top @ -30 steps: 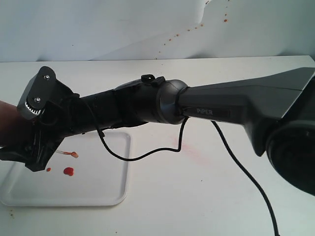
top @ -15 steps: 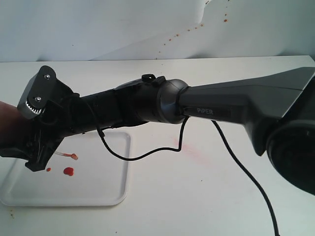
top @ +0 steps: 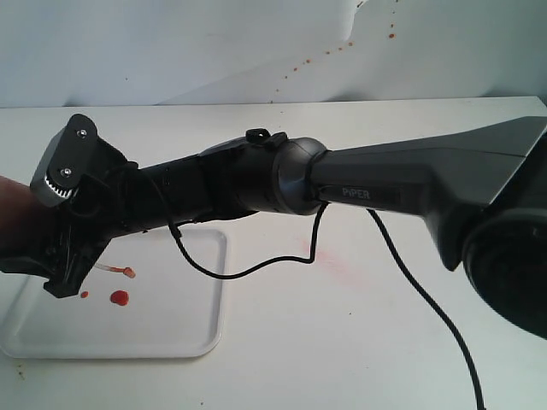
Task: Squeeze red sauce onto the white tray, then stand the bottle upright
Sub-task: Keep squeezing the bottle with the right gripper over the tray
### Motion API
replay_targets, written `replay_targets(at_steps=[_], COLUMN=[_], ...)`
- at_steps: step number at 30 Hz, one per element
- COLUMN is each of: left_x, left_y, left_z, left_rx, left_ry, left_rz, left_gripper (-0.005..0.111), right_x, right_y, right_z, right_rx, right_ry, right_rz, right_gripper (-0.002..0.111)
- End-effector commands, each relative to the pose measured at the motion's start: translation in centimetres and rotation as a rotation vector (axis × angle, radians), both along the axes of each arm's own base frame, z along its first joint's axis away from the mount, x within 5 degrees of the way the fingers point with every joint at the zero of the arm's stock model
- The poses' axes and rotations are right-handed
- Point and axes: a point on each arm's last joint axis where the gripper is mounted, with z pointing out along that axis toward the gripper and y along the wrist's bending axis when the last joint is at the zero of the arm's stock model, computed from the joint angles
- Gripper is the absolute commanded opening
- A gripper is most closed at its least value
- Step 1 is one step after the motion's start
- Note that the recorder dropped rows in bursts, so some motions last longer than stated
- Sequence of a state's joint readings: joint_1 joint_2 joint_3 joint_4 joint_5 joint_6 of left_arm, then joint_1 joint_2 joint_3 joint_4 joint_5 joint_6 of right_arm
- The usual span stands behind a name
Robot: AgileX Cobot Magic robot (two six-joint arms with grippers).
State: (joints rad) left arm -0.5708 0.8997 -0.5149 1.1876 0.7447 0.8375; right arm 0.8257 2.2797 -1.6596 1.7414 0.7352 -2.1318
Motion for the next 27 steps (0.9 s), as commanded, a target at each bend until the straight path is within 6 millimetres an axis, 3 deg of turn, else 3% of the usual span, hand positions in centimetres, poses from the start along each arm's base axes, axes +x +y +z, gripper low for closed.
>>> replay_targets(at_steps=[1,12,14,17,22,23,27], left_x=[-0.07,-0.08,-0.08,-0.08,-0.08,-0.08,-0.08], left_y=[-0.06,-0.05,-0.05,-0.05,-0.03,-0.03,-0.03], left_z=[0.38,0.38,0.38,0.38,0.38,0.38,0.38], left_rx=[-0.007,-0.006,-0.006,-0.006,-0.006,-0.006,-0.006], left_ry=[-0.029,-0.029,-0.029,-0.029,-0.028,-0.028,-0.028], left_rz=[-0.017,-0.016,-0.016,-0.016,-0.014,-0.014,-0.014], left_gripper=[0.000,0.000,0.000,0.000,0.000,0.000,0.000], right_x=[-0.01,0.14,0.14,0.14,0.14,0.14,-0.04], right_y=[0.06,0.04,0.04,0.04,0.04,0.04,0.07], right_z=[0.52,0.45,0.45,0.45,0.45,0.45,0.54], right_rx=[0.012,0.003,0.003,0.003,0.003,0.003,0.014], right_ry=[-0.016,-0.021,-0.021,-0.014,-0.016,-0.018,-0.012], right_rz=[0.004,-0.012,-0.012,-0.014,-0.013,-0.013,0.006], right_gripper=[0.000,0.001,0.007,0.031,0.100,0.105,0.105])
